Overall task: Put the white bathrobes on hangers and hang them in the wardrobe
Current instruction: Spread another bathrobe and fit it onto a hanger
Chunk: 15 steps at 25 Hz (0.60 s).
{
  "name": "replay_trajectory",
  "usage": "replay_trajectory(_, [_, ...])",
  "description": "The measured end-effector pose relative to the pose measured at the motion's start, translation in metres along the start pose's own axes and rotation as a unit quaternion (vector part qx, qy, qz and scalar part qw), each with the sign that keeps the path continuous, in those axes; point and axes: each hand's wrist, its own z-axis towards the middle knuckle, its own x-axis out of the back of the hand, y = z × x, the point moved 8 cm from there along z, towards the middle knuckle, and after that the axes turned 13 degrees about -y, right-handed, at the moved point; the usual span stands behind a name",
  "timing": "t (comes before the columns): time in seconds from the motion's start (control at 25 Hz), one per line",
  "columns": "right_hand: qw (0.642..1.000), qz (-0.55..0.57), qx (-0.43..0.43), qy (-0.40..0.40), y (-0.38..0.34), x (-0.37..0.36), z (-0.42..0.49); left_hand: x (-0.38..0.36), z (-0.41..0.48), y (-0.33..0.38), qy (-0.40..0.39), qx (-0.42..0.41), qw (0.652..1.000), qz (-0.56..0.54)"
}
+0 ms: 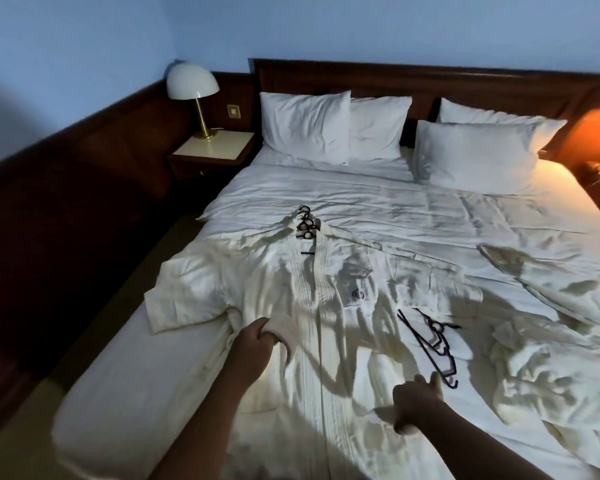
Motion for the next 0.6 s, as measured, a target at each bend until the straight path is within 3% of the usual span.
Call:
replay_trajectory(0.2, [0.970,0.207,0.118,0.054,-0.010,0.067,-0.034,0.003,0.007,0.029,-0.027,-0.026,0.999,-0.035])
replay_trajectory(0.36, [0.855,0.451,0.215,0.139,-0.002,0.119,-0.061,0.004,0.004,0.058,-0.042,-0.066,0.993,-0.084])
replay_trajectory(0.48, [0.850,0.429,0.255,0.168,-0.004,0.154,-0.092,0.002,0.010,0.080,-0.063,-0.102,0.990,-0.078])
replay_trajectory(0.6, [0.853,0.409,0.312,0.088,-0.025,0.170,-0.099,-0.004,0.020,0.101,-0.097,-0.143,0.981,-0.086])
